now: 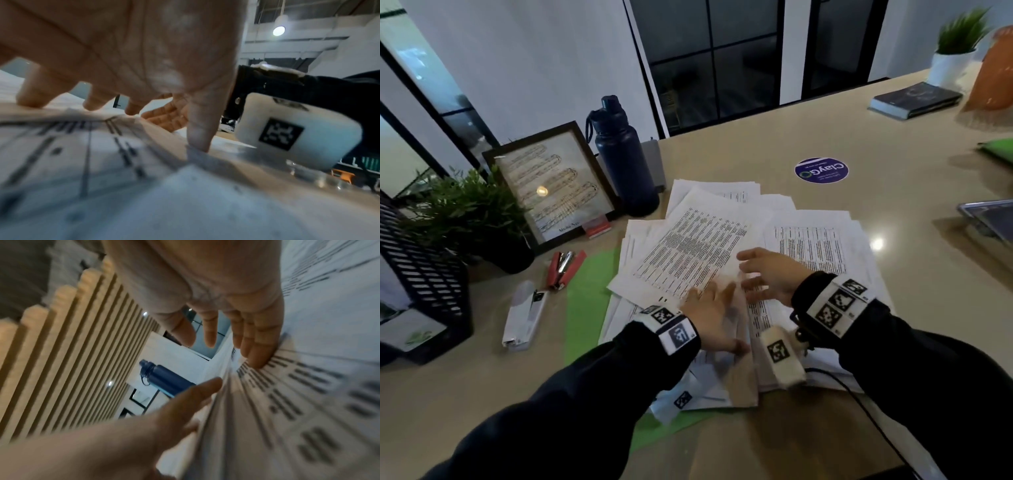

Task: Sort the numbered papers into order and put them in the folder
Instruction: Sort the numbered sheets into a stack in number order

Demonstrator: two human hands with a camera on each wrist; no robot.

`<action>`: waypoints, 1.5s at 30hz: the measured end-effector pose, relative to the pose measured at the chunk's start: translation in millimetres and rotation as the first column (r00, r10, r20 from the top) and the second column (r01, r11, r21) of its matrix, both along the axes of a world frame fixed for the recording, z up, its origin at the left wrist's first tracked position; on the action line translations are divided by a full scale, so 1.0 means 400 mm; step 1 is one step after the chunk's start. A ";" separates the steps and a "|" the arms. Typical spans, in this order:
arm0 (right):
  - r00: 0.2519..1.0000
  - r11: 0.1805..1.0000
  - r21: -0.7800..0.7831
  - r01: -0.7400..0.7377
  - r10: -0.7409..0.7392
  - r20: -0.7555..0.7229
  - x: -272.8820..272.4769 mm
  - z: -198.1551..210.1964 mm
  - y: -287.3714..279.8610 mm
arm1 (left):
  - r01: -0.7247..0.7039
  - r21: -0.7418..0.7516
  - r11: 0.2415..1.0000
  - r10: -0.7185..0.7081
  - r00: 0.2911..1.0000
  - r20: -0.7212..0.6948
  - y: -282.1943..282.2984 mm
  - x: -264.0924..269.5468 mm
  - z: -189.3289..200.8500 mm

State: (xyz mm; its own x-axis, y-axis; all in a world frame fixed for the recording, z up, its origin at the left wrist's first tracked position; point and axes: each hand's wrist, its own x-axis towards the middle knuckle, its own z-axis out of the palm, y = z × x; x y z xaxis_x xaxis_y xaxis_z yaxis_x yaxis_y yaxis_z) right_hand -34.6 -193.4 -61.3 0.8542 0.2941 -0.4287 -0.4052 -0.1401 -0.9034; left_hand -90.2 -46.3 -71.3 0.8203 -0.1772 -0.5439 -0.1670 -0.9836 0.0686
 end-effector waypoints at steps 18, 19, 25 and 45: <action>0.984 0.952 -0.254 -0.169 0.176 0.006 -0.056 -0.050 -0.017 | 0.137 -0.202 0.970 -0.140 0.990 0.001 0.119 0.041 0.063; 0.975 0.937 -0.273 -0.216 0.221 -0.015 -0.058 -0.050 -0.011 | 0.179 -0.171 0.969 -0.186 0.982 -0.028 0.127 0.028 0.051; 0.902 0.822 -0.420 -0.385 0.432 0.017 -0.063 -0.028 0.025 | 0.244 -0.009 0.970 -0.244 0.966 -0.085 0.128 -0.048 0.010; 0.900 0.897 0.112 0.427 -0.433 0.043 -0.008 -0.065 -0.064 | 0.215 -0.073 0.974 -0.214 0.977 0.017 0.143 -0.049 0.013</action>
State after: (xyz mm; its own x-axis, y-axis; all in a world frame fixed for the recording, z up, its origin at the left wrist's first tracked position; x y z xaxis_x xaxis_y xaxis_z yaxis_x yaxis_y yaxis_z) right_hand -37.7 -219.2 -87.3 0.9318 -0.0707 -0.3559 -0.3458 0.1248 -0.9300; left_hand -109.7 10.8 -66.3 0.7638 -0.3889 -0.5151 -0.3743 -0.9171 0.1373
